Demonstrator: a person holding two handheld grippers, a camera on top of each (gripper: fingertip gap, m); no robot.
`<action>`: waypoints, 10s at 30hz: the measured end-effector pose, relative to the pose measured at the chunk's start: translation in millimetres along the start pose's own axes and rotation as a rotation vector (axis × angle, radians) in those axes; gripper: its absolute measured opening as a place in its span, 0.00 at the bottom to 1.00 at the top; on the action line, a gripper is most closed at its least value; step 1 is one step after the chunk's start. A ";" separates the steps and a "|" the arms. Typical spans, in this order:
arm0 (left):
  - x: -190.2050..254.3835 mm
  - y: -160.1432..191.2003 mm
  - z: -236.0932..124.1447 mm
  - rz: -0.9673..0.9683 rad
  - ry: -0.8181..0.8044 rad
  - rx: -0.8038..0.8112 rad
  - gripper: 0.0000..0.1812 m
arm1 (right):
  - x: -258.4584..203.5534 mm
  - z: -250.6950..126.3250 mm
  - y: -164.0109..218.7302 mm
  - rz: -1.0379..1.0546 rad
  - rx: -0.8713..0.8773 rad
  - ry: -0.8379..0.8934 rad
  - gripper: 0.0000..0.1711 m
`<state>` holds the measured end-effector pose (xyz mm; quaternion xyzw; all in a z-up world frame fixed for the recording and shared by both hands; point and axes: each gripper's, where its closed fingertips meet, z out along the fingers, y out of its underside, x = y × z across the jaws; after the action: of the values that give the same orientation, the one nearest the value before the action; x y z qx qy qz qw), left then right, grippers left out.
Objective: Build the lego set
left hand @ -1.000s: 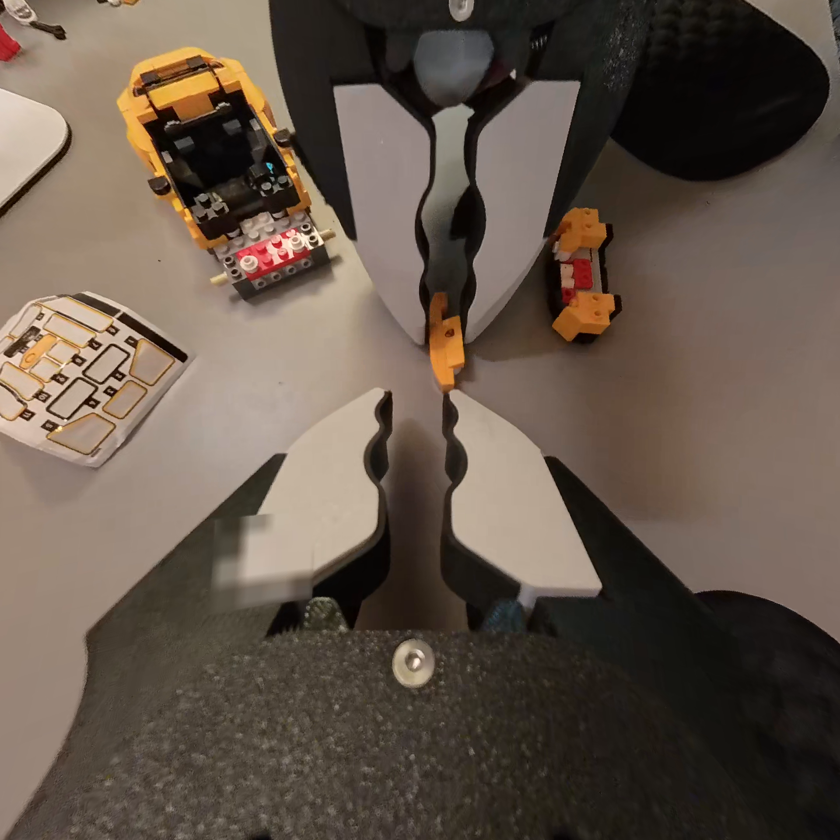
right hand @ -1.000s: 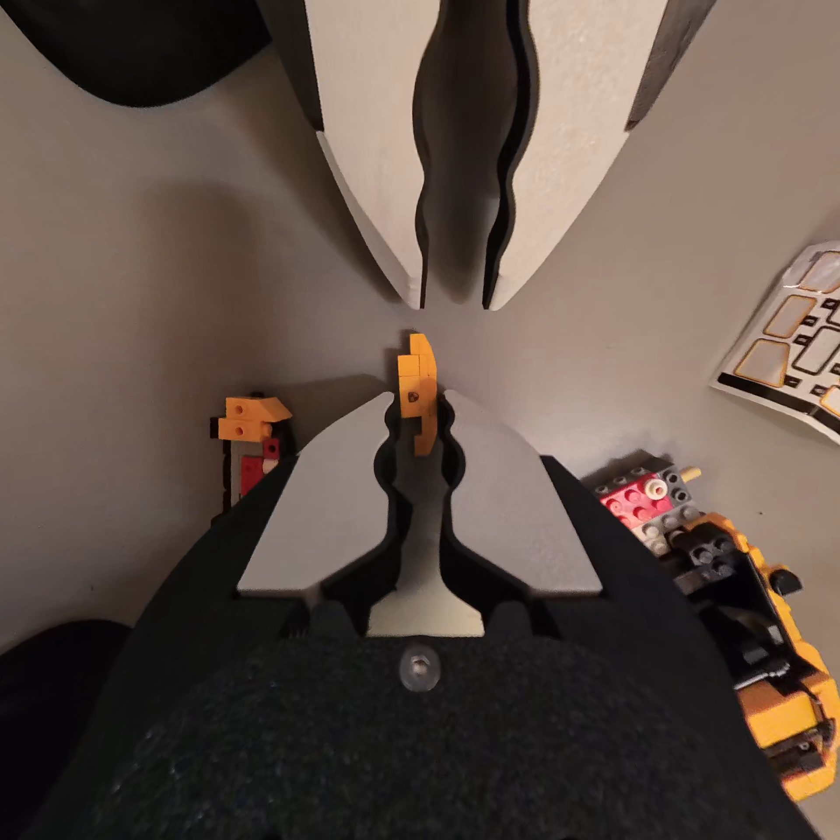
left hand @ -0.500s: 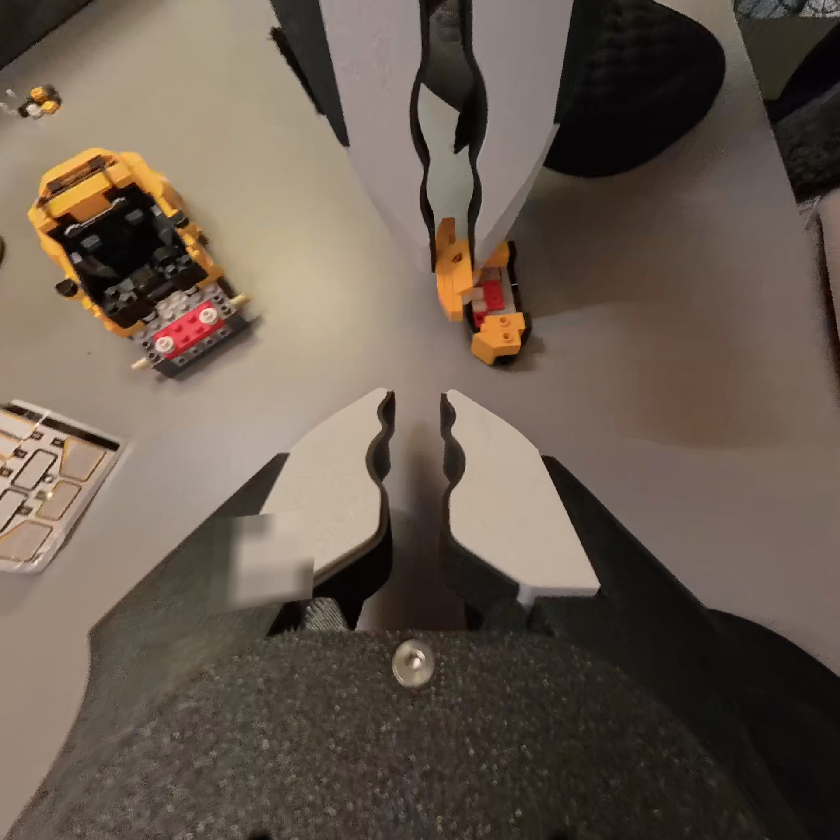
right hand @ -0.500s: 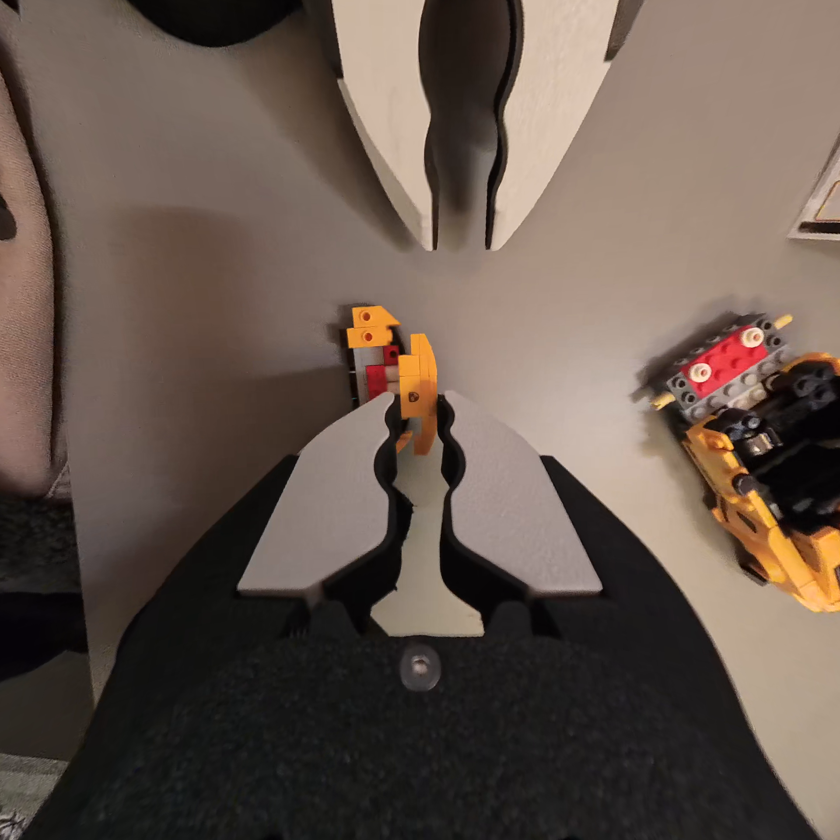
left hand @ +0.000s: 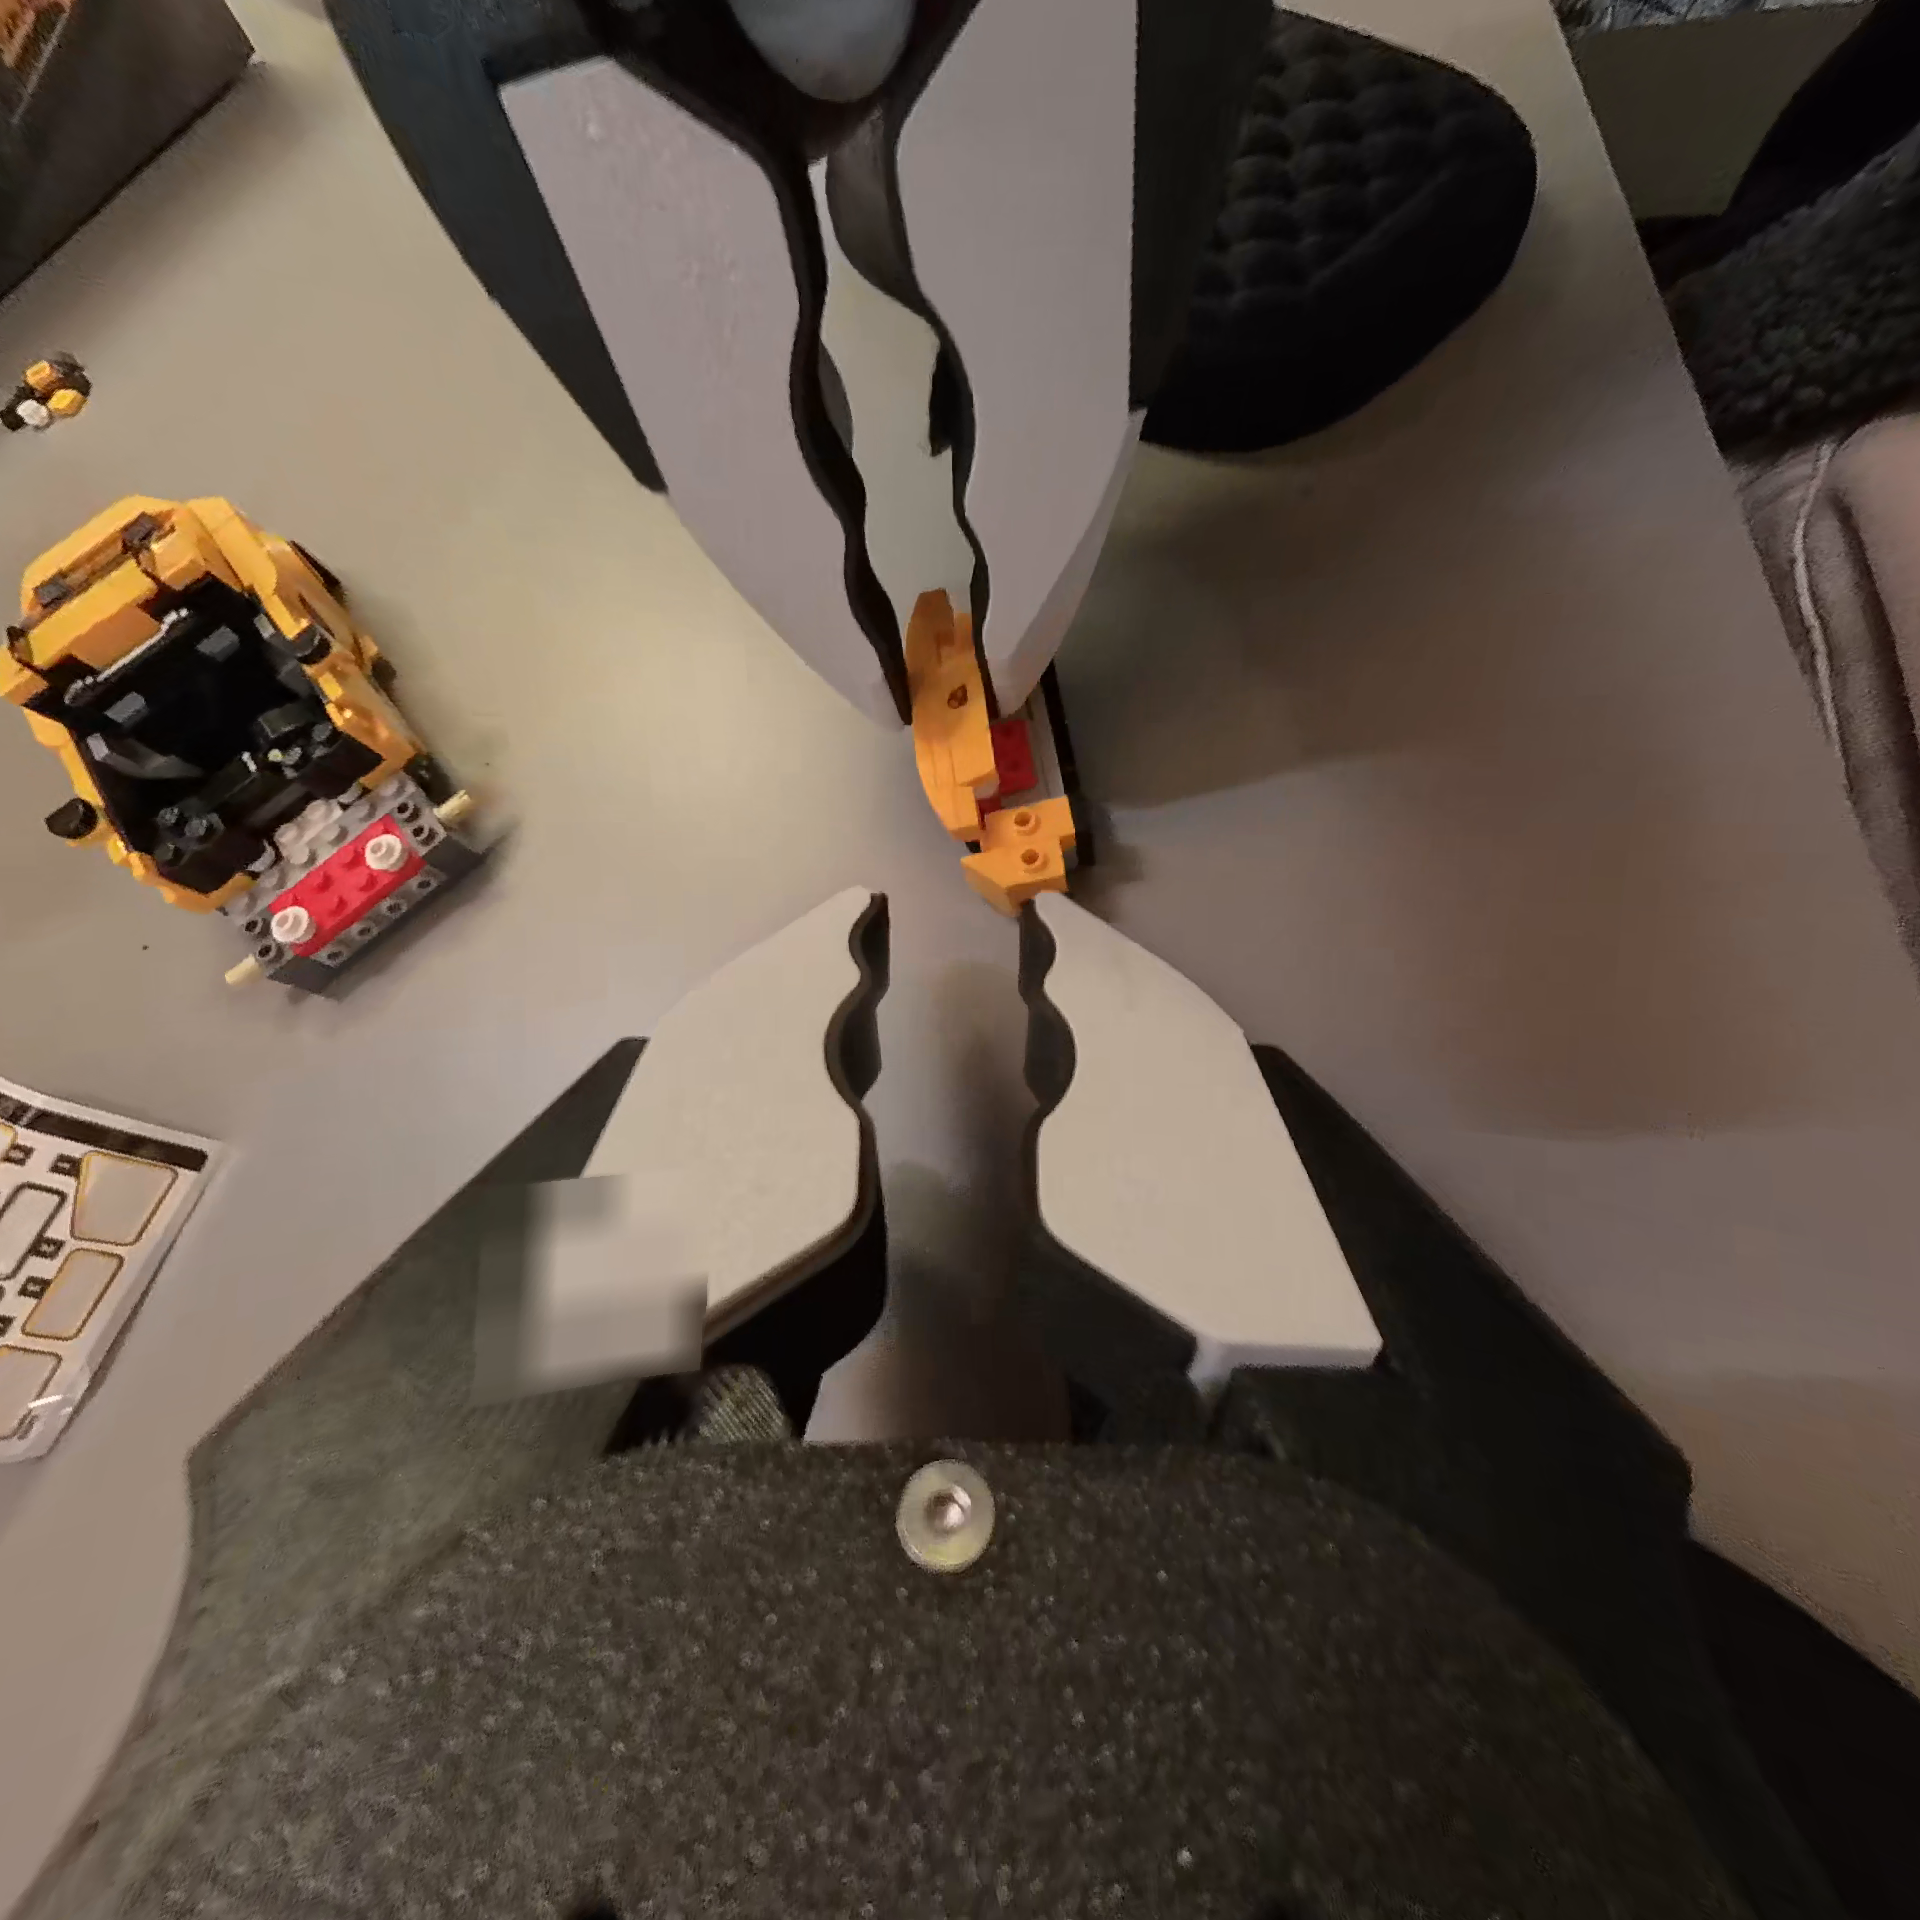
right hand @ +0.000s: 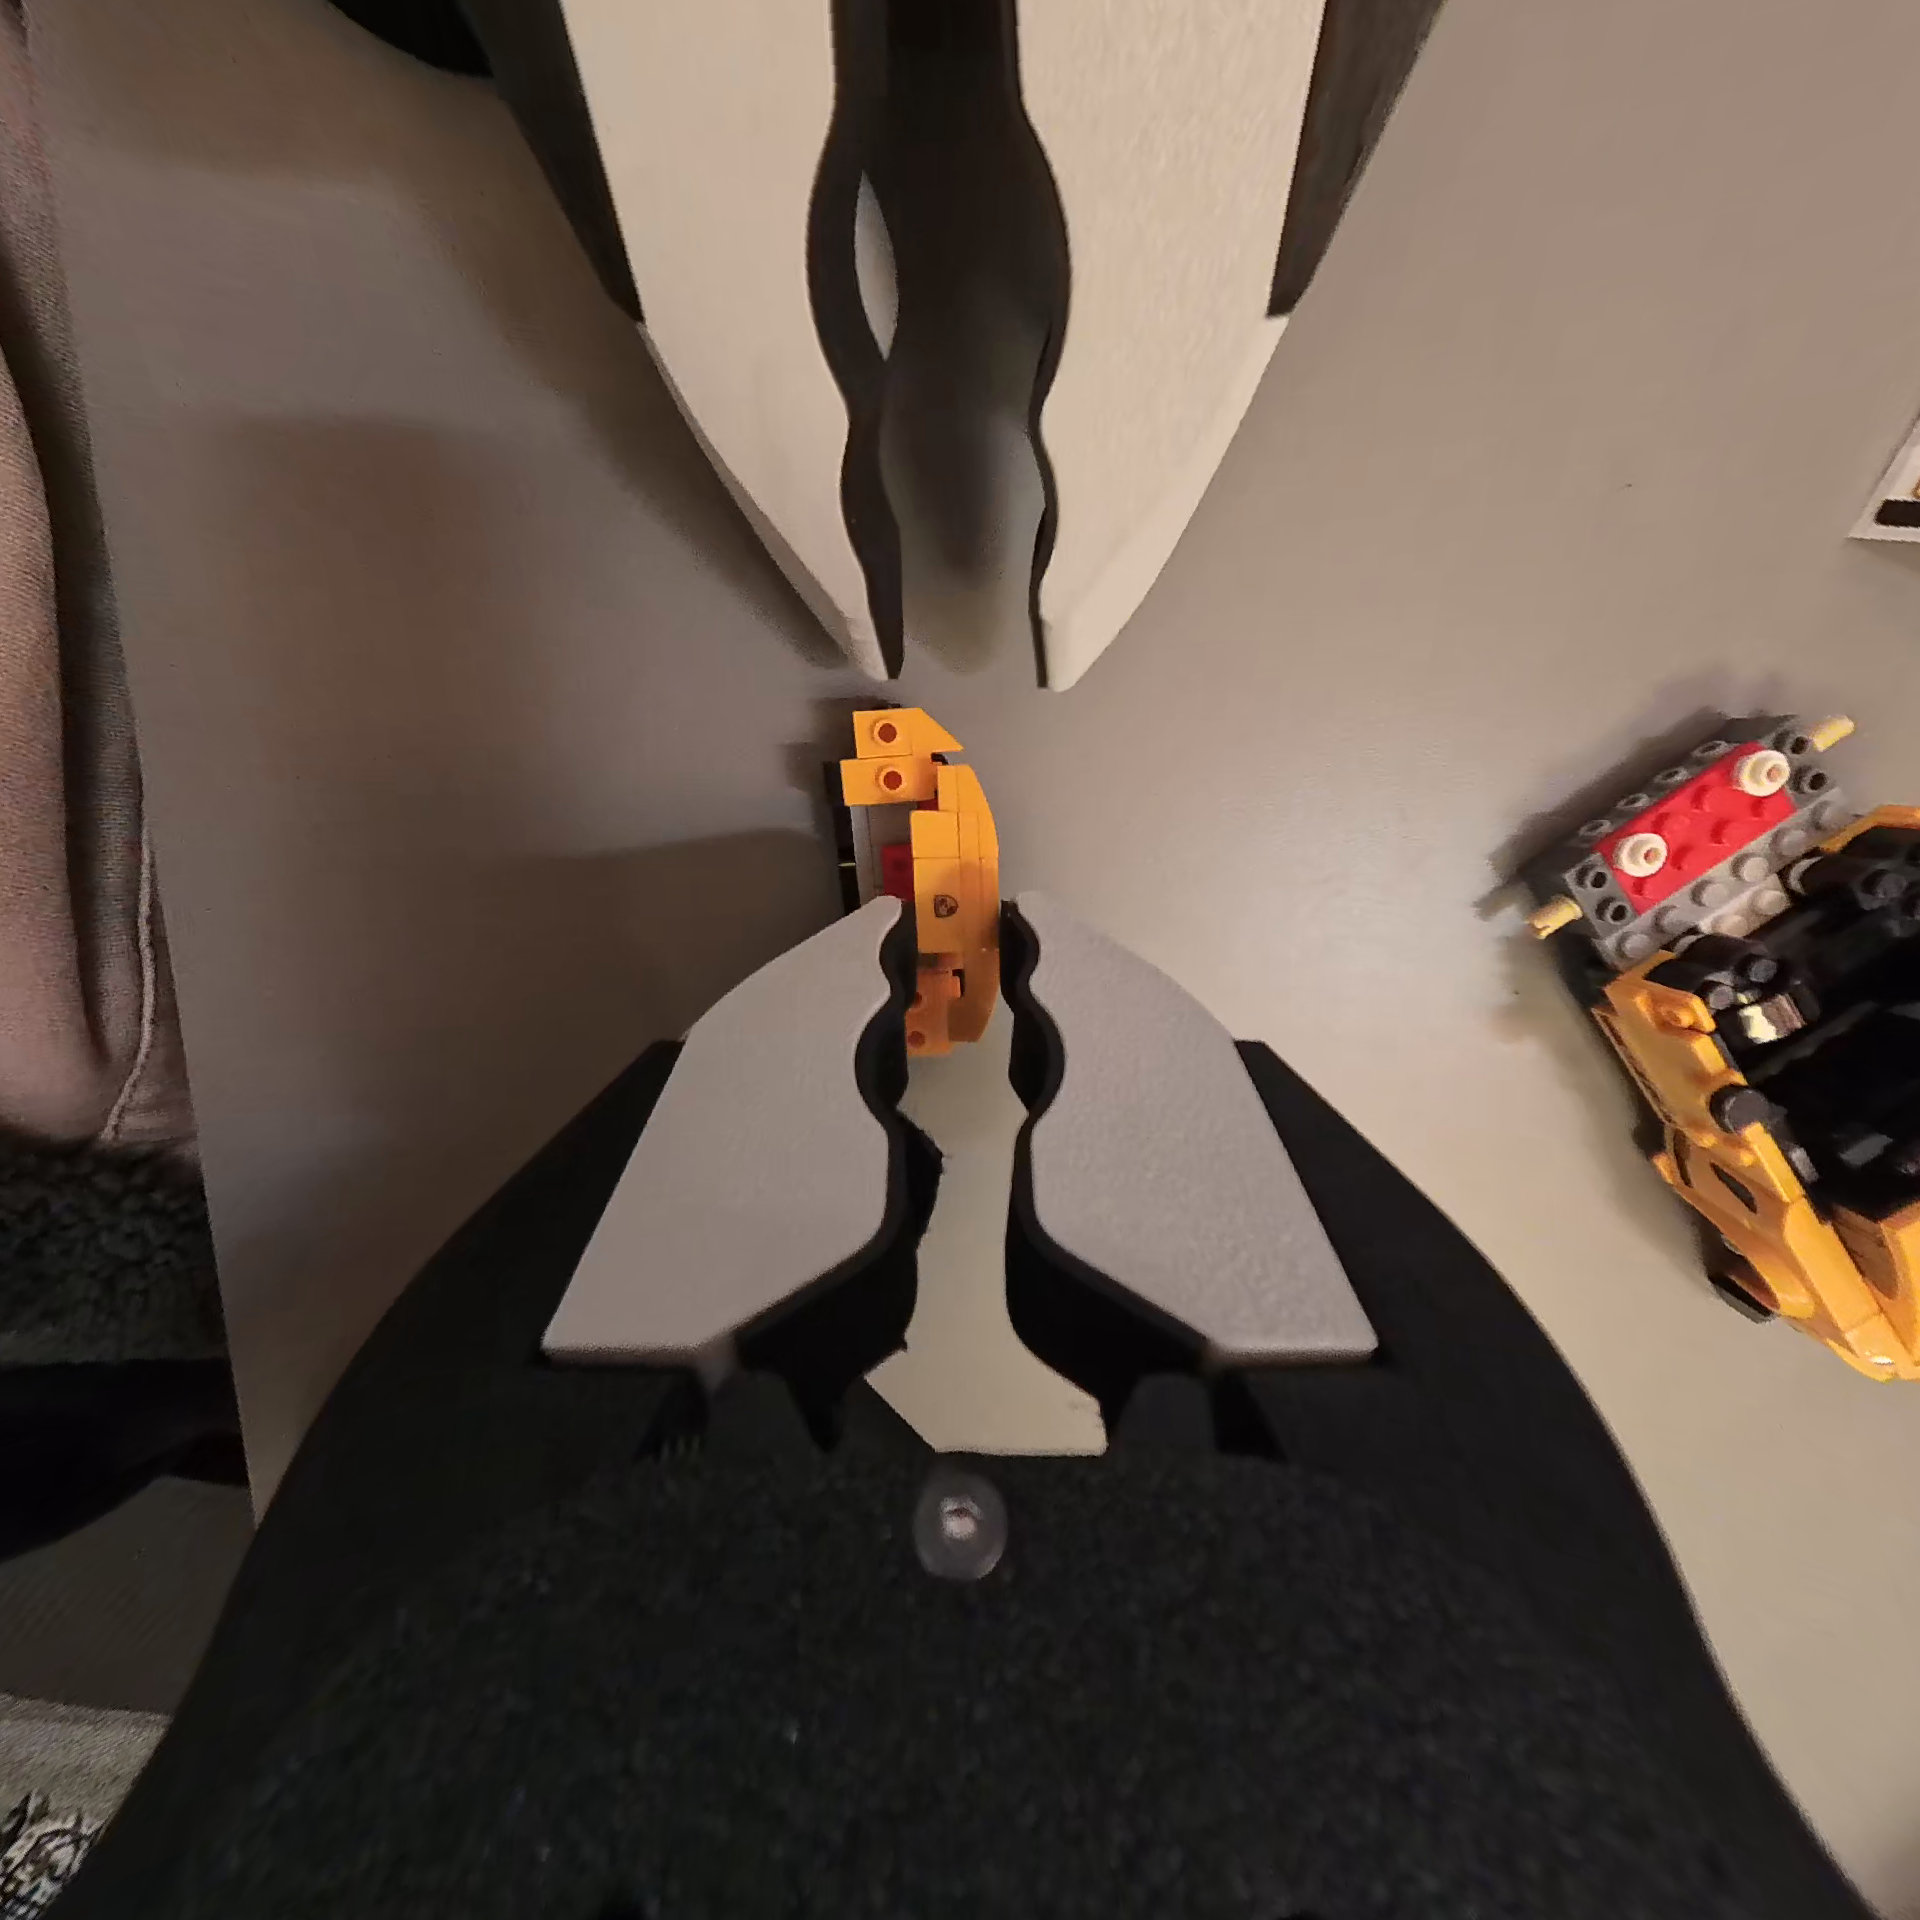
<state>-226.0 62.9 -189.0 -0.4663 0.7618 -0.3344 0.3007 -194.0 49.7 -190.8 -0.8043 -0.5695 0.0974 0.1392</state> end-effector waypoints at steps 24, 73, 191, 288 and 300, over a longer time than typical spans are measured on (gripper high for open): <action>6.3 -7.9 12.2 -0.297 0.274 0.016 0.06 | 1.9 4.4 -3.0 -0.041 -0.027 -0.036 0.09; 21.1 -3.3 25.7 -0.057 0.170 -0.052 0.17 | -11.6 -4.0 7.2 -0.200 0.033 -0.067 0.09; 23.9 -17.9 34.5 -0.130 0.133 -0.018 0.19 | -9.0 -6.1 18.6 -0.036 0.232 -0.099 0.04; 18.6 -16.6 46.9 -0.127 0.052 -0.066 0.22 | -9.5 -5.3 42.4 0.137 -0.037 -0.015 0.04; 25.1 -21.6 52.0 -0.036 0.066 -0.051 0.19 | -16.3 -6.6 43.9 0.107 -0.061 -0.059 0.04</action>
<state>-184.5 20.7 -206.6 -0.4763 0.7710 -0.3352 0.2574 -158.4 19.8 -199.3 -0.8341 -0.5324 0.1109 0.0925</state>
